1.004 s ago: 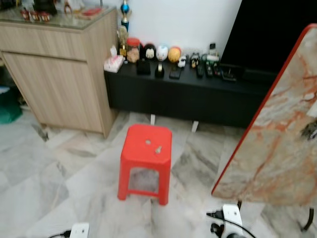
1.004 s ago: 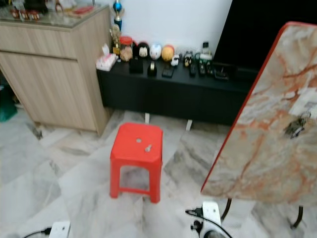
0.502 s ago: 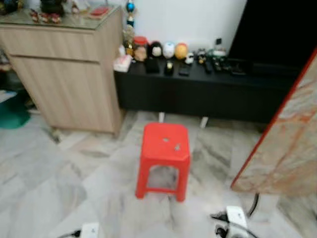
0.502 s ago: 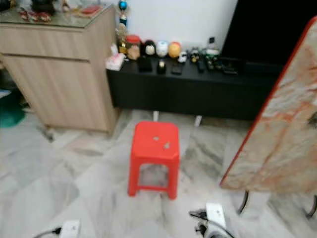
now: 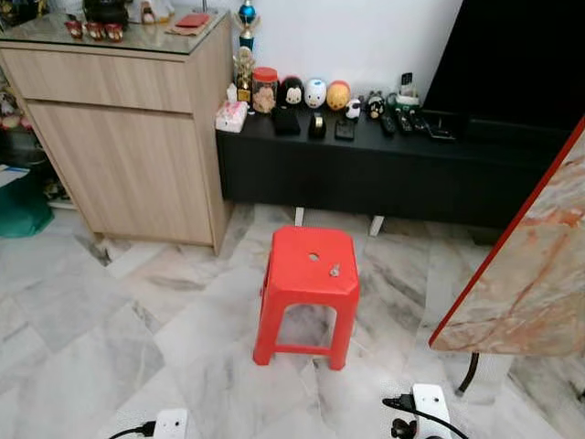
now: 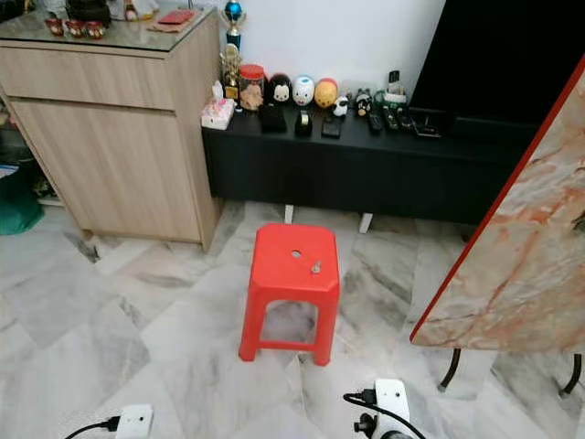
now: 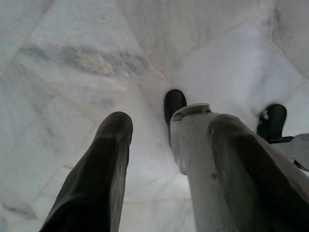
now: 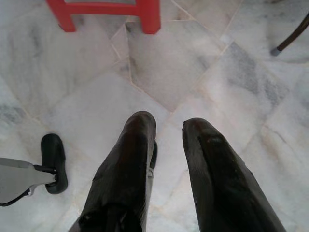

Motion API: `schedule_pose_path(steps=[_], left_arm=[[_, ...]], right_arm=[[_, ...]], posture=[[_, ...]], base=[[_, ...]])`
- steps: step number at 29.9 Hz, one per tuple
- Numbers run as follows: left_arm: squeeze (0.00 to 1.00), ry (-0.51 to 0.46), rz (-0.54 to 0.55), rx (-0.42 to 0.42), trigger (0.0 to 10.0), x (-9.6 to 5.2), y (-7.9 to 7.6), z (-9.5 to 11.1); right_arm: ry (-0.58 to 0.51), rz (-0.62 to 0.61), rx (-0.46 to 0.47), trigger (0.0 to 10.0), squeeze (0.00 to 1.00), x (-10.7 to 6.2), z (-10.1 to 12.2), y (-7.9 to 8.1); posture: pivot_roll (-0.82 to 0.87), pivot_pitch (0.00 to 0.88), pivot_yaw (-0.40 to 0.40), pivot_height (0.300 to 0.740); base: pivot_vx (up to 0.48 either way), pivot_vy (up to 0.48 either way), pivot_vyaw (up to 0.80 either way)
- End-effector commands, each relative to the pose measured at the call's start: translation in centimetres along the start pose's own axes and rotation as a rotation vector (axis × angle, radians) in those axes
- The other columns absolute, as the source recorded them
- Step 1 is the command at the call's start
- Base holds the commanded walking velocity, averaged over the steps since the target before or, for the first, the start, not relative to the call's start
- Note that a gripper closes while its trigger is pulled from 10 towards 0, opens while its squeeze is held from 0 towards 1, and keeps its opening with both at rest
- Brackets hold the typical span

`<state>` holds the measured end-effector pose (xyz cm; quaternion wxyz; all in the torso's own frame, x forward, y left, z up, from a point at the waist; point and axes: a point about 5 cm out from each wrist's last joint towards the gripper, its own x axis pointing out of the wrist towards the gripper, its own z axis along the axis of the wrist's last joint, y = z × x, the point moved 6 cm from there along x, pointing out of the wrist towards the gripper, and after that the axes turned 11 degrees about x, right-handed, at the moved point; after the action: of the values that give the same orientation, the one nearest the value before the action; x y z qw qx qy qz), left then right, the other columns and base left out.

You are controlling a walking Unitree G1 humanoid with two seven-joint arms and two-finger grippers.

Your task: Hang keys on a hook

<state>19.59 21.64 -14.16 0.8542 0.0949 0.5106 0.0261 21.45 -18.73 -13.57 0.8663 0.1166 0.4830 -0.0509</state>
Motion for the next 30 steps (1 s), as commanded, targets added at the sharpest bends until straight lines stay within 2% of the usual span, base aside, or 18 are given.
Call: schedule_pose_path(steps=[1,6,10,15,18,20,30], left_arm=[[0.00,0.009,-0.002,0.002,10.0,0.0,-0.3,-0.2],[0.00,0.028,0.000,-0.002,10.0,-0.3,0.4,-2.3],[0.00,0.042,0.015,-0.002,10.0,-0.6,2.3,-3.7],[0.00,0.031,0.023,-0.003,10.0,-0.6,3.3,-3.3],[0.00,0.012,0.021,0.000,10.0,-0.4,3.0,-2.0],[0.00,0.010,0.018,0.002,10.0,-0.4,2.6,-1.9],[0.00,0.013,-0.004,0.004,10.0,-0.3,0.6,-1.9]], right_arm=[[-0.007,-0.015,0.004,10.0,0.00,-0.1,0.3,-0.6],[-0.004,-0.013,-0.002,10.0,0.00,-0.1,0.3,-0.6],[-0.004,0.012,-0.013,10.0,0.00,-0.1,0.2,-0.3],[-0.005,0.022,-0.018,10.0,0.00,-0.1,0.3,-0.1],[-0.004,0.023,-0.009,10.0,0.00,-0.1,0.2,-0.1],[-0.003,0.019,-0.006,10.0,0.00,-0.1,0.2,-0.1],[-0.015,0.015,0.036,10.0,0.00,-0.1,0.3,-0.2]], posture=[[0.07,0.000,-0.100,0.740],[0.07,0.000,-0.099,0.740],[0.07,0.000,-0.096,0.740],[0.07,0.000,-0.094,0.740],[0.07,0.000,-0.094,0.740],[0.07,0.000,-0.094,0.740],[0.07,0.000,-0.095,0.740]], base=[[0.000,0.000,0.00],[0.170,0.000,0.00],[0.346,0.000,0.00],[0.351,0.000,0.59],[0.364,0.000,0.80],[0.360,0.000,0.68],[0.363,0.000,0.00]])
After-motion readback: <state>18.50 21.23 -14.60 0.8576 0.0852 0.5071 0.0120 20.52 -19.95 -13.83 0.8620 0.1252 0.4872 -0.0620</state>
